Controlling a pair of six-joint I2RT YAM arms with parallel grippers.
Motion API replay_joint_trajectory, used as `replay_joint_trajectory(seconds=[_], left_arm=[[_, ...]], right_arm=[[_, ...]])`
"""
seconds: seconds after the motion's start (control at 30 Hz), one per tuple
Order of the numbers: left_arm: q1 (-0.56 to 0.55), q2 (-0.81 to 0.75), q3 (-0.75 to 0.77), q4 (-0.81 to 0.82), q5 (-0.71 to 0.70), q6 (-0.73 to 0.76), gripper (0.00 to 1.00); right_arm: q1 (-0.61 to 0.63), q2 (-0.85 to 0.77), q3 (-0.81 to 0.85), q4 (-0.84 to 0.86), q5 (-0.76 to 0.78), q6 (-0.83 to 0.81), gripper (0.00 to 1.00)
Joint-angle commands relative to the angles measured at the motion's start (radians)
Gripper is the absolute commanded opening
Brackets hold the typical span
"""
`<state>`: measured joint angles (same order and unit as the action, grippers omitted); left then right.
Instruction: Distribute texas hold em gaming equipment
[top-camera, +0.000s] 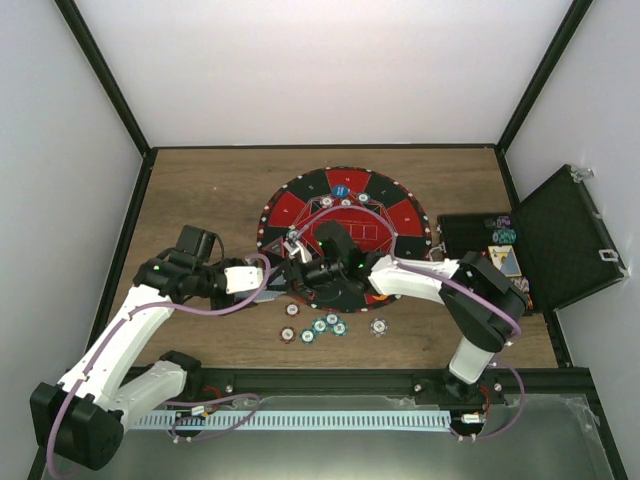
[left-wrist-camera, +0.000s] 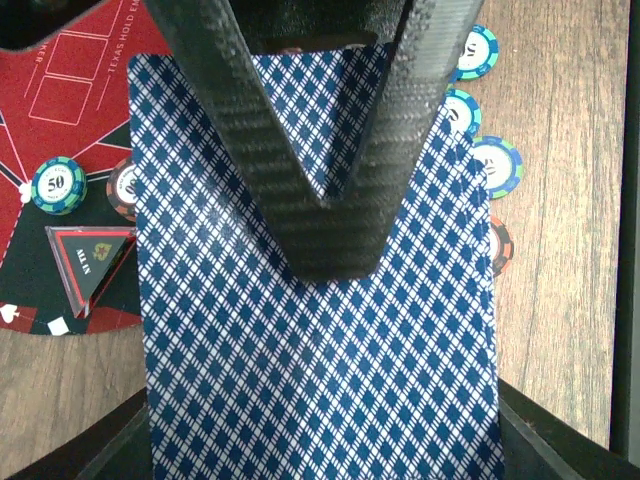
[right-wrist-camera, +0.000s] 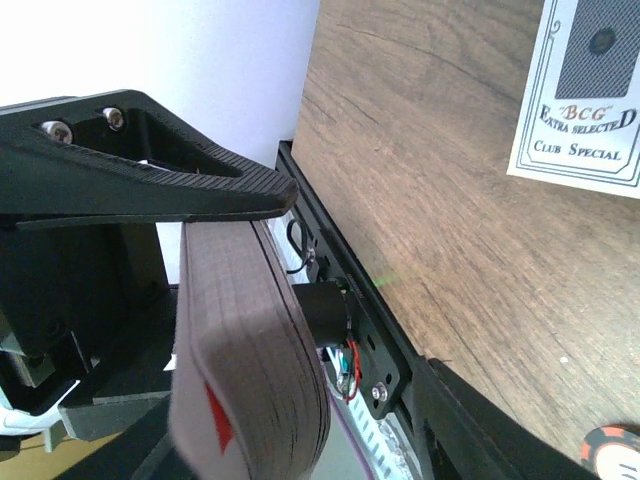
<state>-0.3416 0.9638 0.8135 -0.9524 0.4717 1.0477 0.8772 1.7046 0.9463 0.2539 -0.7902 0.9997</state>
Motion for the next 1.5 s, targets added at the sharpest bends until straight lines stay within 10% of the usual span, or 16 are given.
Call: replay_joint_trajectory(seconds=[0.0,1.0,1.47], left_arm=[[0.0,-0.007,0.01,0.009,0.028,0.002,0.11],[0.001,0.006,-0.019,0.018,-0.014,-0.003,0.1],[0.012,0.005,0.013,-0.026,-0.026,-0.041,0.07]], right_arm=[[-0.02,-0.046,-0.015,-0.117,0.073,-0.039,0.47],[-0.066,-0.277,-0.046,-0.309,0.175,-0.104,0.01],[-0.276,-0.116,0.131,-0.362,0.07,-0.251,0.01]])
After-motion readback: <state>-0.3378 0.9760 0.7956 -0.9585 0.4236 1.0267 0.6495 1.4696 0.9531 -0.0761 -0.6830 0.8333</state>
